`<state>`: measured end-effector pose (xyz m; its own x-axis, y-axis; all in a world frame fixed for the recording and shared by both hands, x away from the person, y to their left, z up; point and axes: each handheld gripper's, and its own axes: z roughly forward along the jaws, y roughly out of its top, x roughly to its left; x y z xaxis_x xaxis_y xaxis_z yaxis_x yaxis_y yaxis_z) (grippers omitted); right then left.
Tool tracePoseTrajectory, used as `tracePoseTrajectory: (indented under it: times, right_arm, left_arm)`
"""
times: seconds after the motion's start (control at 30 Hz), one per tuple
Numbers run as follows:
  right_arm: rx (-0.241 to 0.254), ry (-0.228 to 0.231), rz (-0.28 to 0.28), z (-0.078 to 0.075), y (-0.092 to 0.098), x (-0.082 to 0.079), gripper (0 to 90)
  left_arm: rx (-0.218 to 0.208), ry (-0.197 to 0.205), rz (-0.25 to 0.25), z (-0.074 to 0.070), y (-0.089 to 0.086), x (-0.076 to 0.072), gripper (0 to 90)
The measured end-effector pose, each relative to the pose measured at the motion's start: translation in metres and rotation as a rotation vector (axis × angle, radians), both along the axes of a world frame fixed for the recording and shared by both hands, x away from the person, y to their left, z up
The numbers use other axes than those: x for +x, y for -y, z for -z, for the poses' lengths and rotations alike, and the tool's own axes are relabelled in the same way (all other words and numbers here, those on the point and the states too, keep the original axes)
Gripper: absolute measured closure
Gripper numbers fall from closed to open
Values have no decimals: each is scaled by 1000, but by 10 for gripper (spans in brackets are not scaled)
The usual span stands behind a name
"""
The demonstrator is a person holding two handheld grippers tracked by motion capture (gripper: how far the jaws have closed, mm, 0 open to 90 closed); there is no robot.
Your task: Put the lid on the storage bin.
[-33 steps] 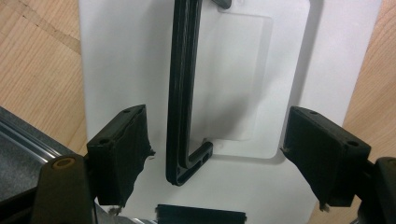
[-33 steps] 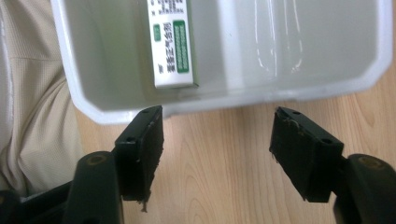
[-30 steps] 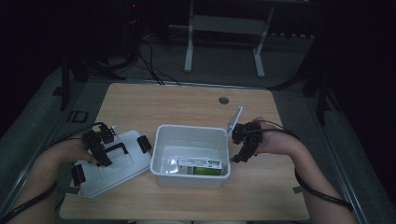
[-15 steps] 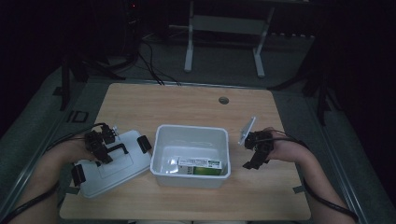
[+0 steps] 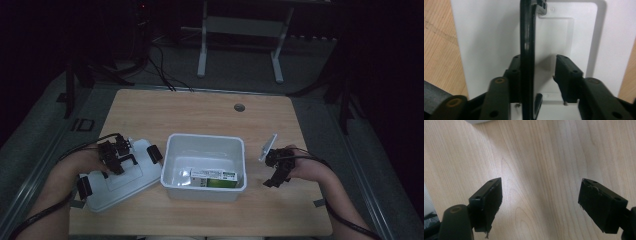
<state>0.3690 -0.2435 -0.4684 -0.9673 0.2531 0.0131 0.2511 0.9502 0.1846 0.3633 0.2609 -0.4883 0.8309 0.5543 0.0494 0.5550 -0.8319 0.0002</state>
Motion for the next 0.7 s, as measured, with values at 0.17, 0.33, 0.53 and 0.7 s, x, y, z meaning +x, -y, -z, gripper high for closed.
tracePoseTrajectory:
  times: [0.17, 0.33, 0.53, 0.7]
  right_arm:
    - [-5, -7, 4, 4, 2, -2, 193]
    - [-4, -14, 4, 7, 3, -2, 193]
    - [-10, -20, 6, 8, 2, -1, 193]
    - [-6, -21, 9, 9, 2, -1, 192]
  left_arm:
    - [-4, 0, 20, 3, 2, 1, 684]
    - [2, 9, 48, 2, 3, 2, 787]
    - [-12, -14, 43, 1, 2, 1, 837]
    - [-11, -15, 48, -1, 0, 0, 840]
